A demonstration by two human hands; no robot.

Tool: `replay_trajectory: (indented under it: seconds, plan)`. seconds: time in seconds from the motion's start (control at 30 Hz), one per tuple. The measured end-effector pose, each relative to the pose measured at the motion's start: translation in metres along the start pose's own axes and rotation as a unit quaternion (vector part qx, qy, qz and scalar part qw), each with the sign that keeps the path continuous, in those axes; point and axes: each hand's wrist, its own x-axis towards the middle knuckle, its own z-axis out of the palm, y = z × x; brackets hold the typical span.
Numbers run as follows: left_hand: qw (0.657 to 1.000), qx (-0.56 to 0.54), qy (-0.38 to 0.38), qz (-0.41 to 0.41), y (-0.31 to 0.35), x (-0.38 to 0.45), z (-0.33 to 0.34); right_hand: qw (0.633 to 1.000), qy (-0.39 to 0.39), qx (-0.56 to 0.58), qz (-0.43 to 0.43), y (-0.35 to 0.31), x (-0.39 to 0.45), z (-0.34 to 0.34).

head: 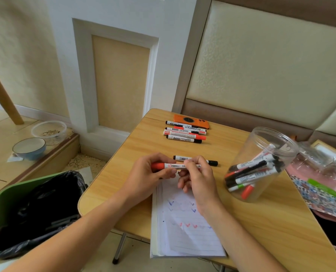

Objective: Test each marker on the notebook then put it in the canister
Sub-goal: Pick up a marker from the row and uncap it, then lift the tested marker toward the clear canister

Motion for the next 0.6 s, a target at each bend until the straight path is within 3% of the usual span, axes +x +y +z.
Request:
replay_trajectory:
  seconds: [0.4, 0.5, 0.6]
  plan:
    - [0.999, 0.026, 0.015, 0.014, -0.003, -0.002, 0.002, 1.0, 0.001, -0.017, 0.006, -0.001, -0.001, 0.001]
    - [0.99, 0.139, 0.01, 0.035, -0.002, 0.002, -0.001, 1.0, 0.001, 0.014, 0.016, -0.006, -0.002, 0.001]
    - [0.956, 0.289, 0.003, 0.042, -0.004, 0.005, -0.007, 1.0, 0.016, 0.021, 0.011, -0.015, -0.002, -0.002]
